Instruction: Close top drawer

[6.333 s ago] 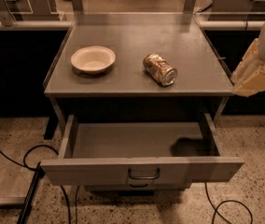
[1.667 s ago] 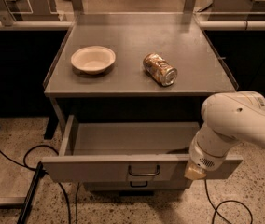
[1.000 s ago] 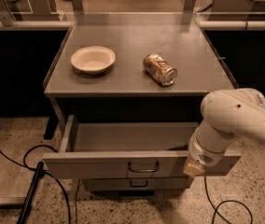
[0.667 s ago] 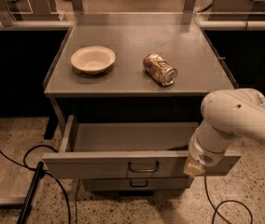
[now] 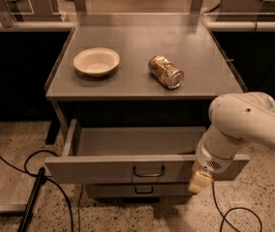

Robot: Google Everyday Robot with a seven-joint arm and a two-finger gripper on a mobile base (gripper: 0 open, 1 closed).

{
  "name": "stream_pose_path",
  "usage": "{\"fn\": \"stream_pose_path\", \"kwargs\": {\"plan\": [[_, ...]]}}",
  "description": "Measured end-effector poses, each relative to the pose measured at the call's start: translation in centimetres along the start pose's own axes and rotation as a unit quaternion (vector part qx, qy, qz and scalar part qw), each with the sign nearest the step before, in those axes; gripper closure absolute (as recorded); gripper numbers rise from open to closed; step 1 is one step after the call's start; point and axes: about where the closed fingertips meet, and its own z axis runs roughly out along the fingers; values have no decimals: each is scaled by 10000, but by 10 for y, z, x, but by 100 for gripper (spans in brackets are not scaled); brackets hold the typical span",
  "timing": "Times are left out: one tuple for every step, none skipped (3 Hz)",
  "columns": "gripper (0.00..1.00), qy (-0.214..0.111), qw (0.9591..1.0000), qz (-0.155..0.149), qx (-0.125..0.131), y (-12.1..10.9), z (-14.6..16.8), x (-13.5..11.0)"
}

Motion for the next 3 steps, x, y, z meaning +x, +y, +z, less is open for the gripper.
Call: {"fn": "stream_pose_path", "kwargs": {"plan": [[0,0,10000,0,0,0,0,0],[0,0,10000,0,0,0,0,0],[19,0,10000,0,0,0,0,0]]}}
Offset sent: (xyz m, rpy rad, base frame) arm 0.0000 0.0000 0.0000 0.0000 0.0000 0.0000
